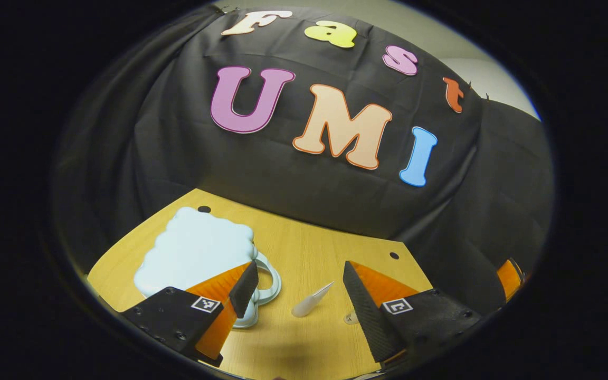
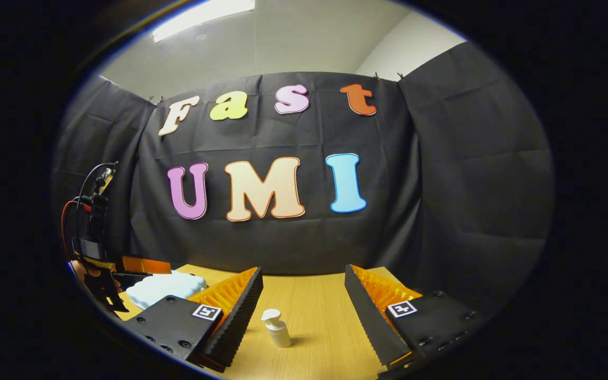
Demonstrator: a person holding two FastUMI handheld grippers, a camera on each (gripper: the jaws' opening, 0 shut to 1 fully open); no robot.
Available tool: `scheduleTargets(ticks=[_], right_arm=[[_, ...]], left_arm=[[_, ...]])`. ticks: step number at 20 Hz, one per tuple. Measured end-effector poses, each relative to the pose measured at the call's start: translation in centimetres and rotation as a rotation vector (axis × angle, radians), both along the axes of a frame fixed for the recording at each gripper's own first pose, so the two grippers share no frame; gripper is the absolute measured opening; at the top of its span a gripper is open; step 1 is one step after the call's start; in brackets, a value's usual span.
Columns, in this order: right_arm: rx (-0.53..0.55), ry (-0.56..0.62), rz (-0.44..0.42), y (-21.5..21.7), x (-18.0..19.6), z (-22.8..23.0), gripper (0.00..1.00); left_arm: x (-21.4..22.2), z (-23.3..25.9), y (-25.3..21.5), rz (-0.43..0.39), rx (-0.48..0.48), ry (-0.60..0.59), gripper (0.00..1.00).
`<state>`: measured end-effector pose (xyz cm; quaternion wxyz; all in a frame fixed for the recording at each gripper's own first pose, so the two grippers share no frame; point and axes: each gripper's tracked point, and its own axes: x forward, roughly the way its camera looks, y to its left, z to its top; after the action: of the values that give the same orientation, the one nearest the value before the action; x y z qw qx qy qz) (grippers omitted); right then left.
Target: First open the suitcase, pack the skin care products into it, and then close the suitcase.
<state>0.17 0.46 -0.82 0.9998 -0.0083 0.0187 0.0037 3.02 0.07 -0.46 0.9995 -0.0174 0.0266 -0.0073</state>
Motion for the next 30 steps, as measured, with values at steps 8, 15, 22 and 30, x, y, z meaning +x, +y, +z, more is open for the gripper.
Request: scheduleTargets(ticks=[8, 15, 22, 30], right_arm=[[0.003, 0.015, -0.005, -0.4, 0.5, -0.7, 0.98], [0.002, 0.051, -0.007, -0.7, -0.1, -2.3, 0.98], [-0.002, 0.070, -0.031, -1.8, -0.4, -2.5, 0.98], [-0.013, 0.113, -0.033, -1.9, -1.6, -3.6, 0.98]], left_arm=[[1.8, -0.2, -0.1, -0.019, 0.015, 0.042, 0.95], [8.2, -2.5, -0.1, -0.072, 0.064, 0.239, 0.95], [13.3, -8.0, 1.6, -0.013, 0.050, 0.522, 0.95], [16.6, -12.8, 3.1, 0.087, 0.012, 0.757, 0.94]])
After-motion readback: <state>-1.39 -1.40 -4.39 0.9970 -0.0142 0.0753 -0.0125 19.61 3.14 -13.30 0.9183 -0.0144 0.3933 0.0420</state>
